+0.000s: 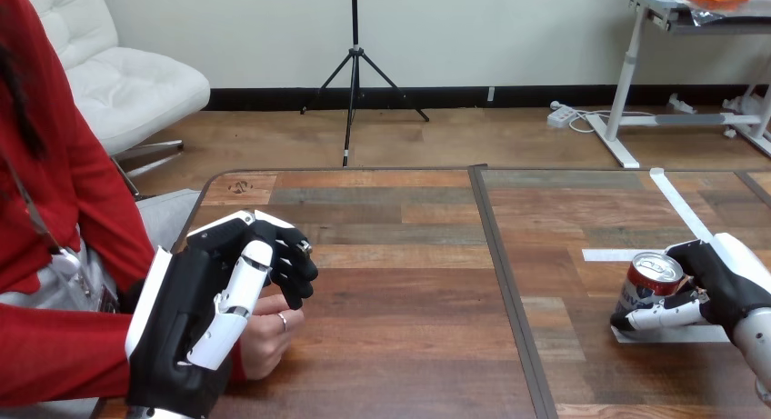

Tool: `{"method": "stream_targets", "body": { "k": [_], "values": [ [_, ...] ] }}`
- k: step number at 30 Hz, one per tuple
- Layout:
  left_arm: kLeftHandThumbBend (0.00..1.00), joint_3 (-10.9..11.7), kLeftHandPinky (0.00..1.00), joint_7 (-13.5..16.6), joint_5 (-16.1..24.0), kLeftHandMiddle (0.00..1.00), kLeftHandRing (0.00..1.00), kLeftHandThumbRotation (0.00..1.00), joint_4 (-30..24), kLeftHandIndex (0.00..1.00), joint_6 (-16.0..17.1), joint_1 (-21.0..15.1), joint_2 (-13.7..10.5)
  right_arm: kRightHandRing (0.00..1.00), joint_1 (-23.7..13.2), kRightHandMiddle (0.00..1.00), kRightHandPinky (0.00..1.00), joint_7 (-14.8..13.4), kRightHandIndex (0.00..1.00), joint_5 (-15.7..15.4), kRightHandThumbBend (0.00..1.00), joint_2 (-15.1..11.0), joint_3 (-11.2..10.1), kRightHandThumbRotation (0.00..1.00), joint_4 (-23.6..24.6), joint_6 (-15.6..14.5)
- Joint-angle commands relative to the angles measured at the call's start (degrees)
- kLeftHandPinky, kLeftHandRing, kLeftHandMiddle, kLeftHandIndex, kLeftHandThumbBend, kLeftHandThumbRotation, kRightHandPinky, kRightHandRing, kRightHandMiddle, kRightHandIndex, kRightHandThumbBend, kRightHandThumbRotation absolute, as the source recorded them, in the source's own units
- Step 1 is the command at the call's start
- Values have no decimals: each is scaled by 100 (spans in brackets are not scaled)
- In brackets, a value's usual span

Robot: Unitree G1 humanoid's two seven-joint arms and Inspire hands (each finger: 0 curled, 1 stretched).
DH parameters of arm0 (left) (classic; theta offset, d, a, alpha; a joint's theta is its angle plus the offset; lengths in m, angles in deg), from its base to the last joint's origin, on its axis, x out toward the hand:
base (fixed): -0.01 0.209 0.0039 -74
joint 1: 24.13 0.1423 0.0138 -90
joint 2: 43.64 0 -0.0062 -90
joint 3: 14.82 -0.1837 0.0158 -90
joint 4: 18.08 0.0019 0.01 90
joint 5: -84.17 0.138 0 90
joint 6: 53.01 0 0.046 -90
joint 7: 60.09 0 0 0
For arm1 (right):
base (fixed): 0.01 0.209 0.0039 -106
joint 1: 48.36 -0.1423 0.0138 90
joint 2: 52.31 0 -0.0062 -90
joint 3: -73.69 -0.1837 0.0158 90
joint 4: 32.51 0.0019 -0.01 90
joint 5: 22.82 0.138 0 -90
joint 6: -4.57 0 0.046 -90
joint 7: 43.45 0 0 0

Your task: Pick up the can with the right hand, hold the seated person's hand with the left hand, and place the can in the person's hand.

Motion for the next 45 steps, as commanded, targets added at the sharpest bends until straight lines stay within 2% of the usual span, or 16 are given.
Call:
{"method": "stream_targets", "body": {
  "k": [1, 10, 17, 24, 33, 39, 45],
  "values": [
    [12, 10, 27, -27, -8, 41, 35, 65, -232, 43, 43, -181, -32, 40, -324, 45, 36, 21, 46, 79, 79, -24, -56, 0, 133, 208],
    [12, 75, 28, 19, 199, 41, 35, 65, -298, 43, 54, -176, -113, 39, -318, 44, 36, 74, 46, 100, 79, -55, -75, 0, 267, 306],
    [24, 141, 28, 32, 282, 41, 36, 65, -262, 43, 188, -232, -155, 39, -318, 44, 36, 157, 47, 150, 79, -102, -115, 0, 382, 490],
    [31, 169, 27, 17, 249, 42, 37, 65, -226, 44, 236, -280, -195, 38, -322, 44, 35, 259, 47, 197, 78, -148, -140, 0, 530, 594],
    [35, 182, 28, 47, 244, 43, 38, 64, -276, 45, 117, -267, -206, 39, -283, 45, 35, 443, 48, 293, 77, -211, -187, 0, 836, 734],
    [40, 199, 28, 46, 299, 43, 38, 65, -218, 45, 154, -280, -229, 40, -236, 45, 36, 529, 48, 326, 76, -250, -212, 0, 1081, 792],
    [39, 195, 28, 14, 289, 43, 38, 66, -192, 44, 172, -289, -241, 39, -158, 45, 36, 614, 48, 383, 76, -276, -268, 0, 1359, 908]
  ]
}}
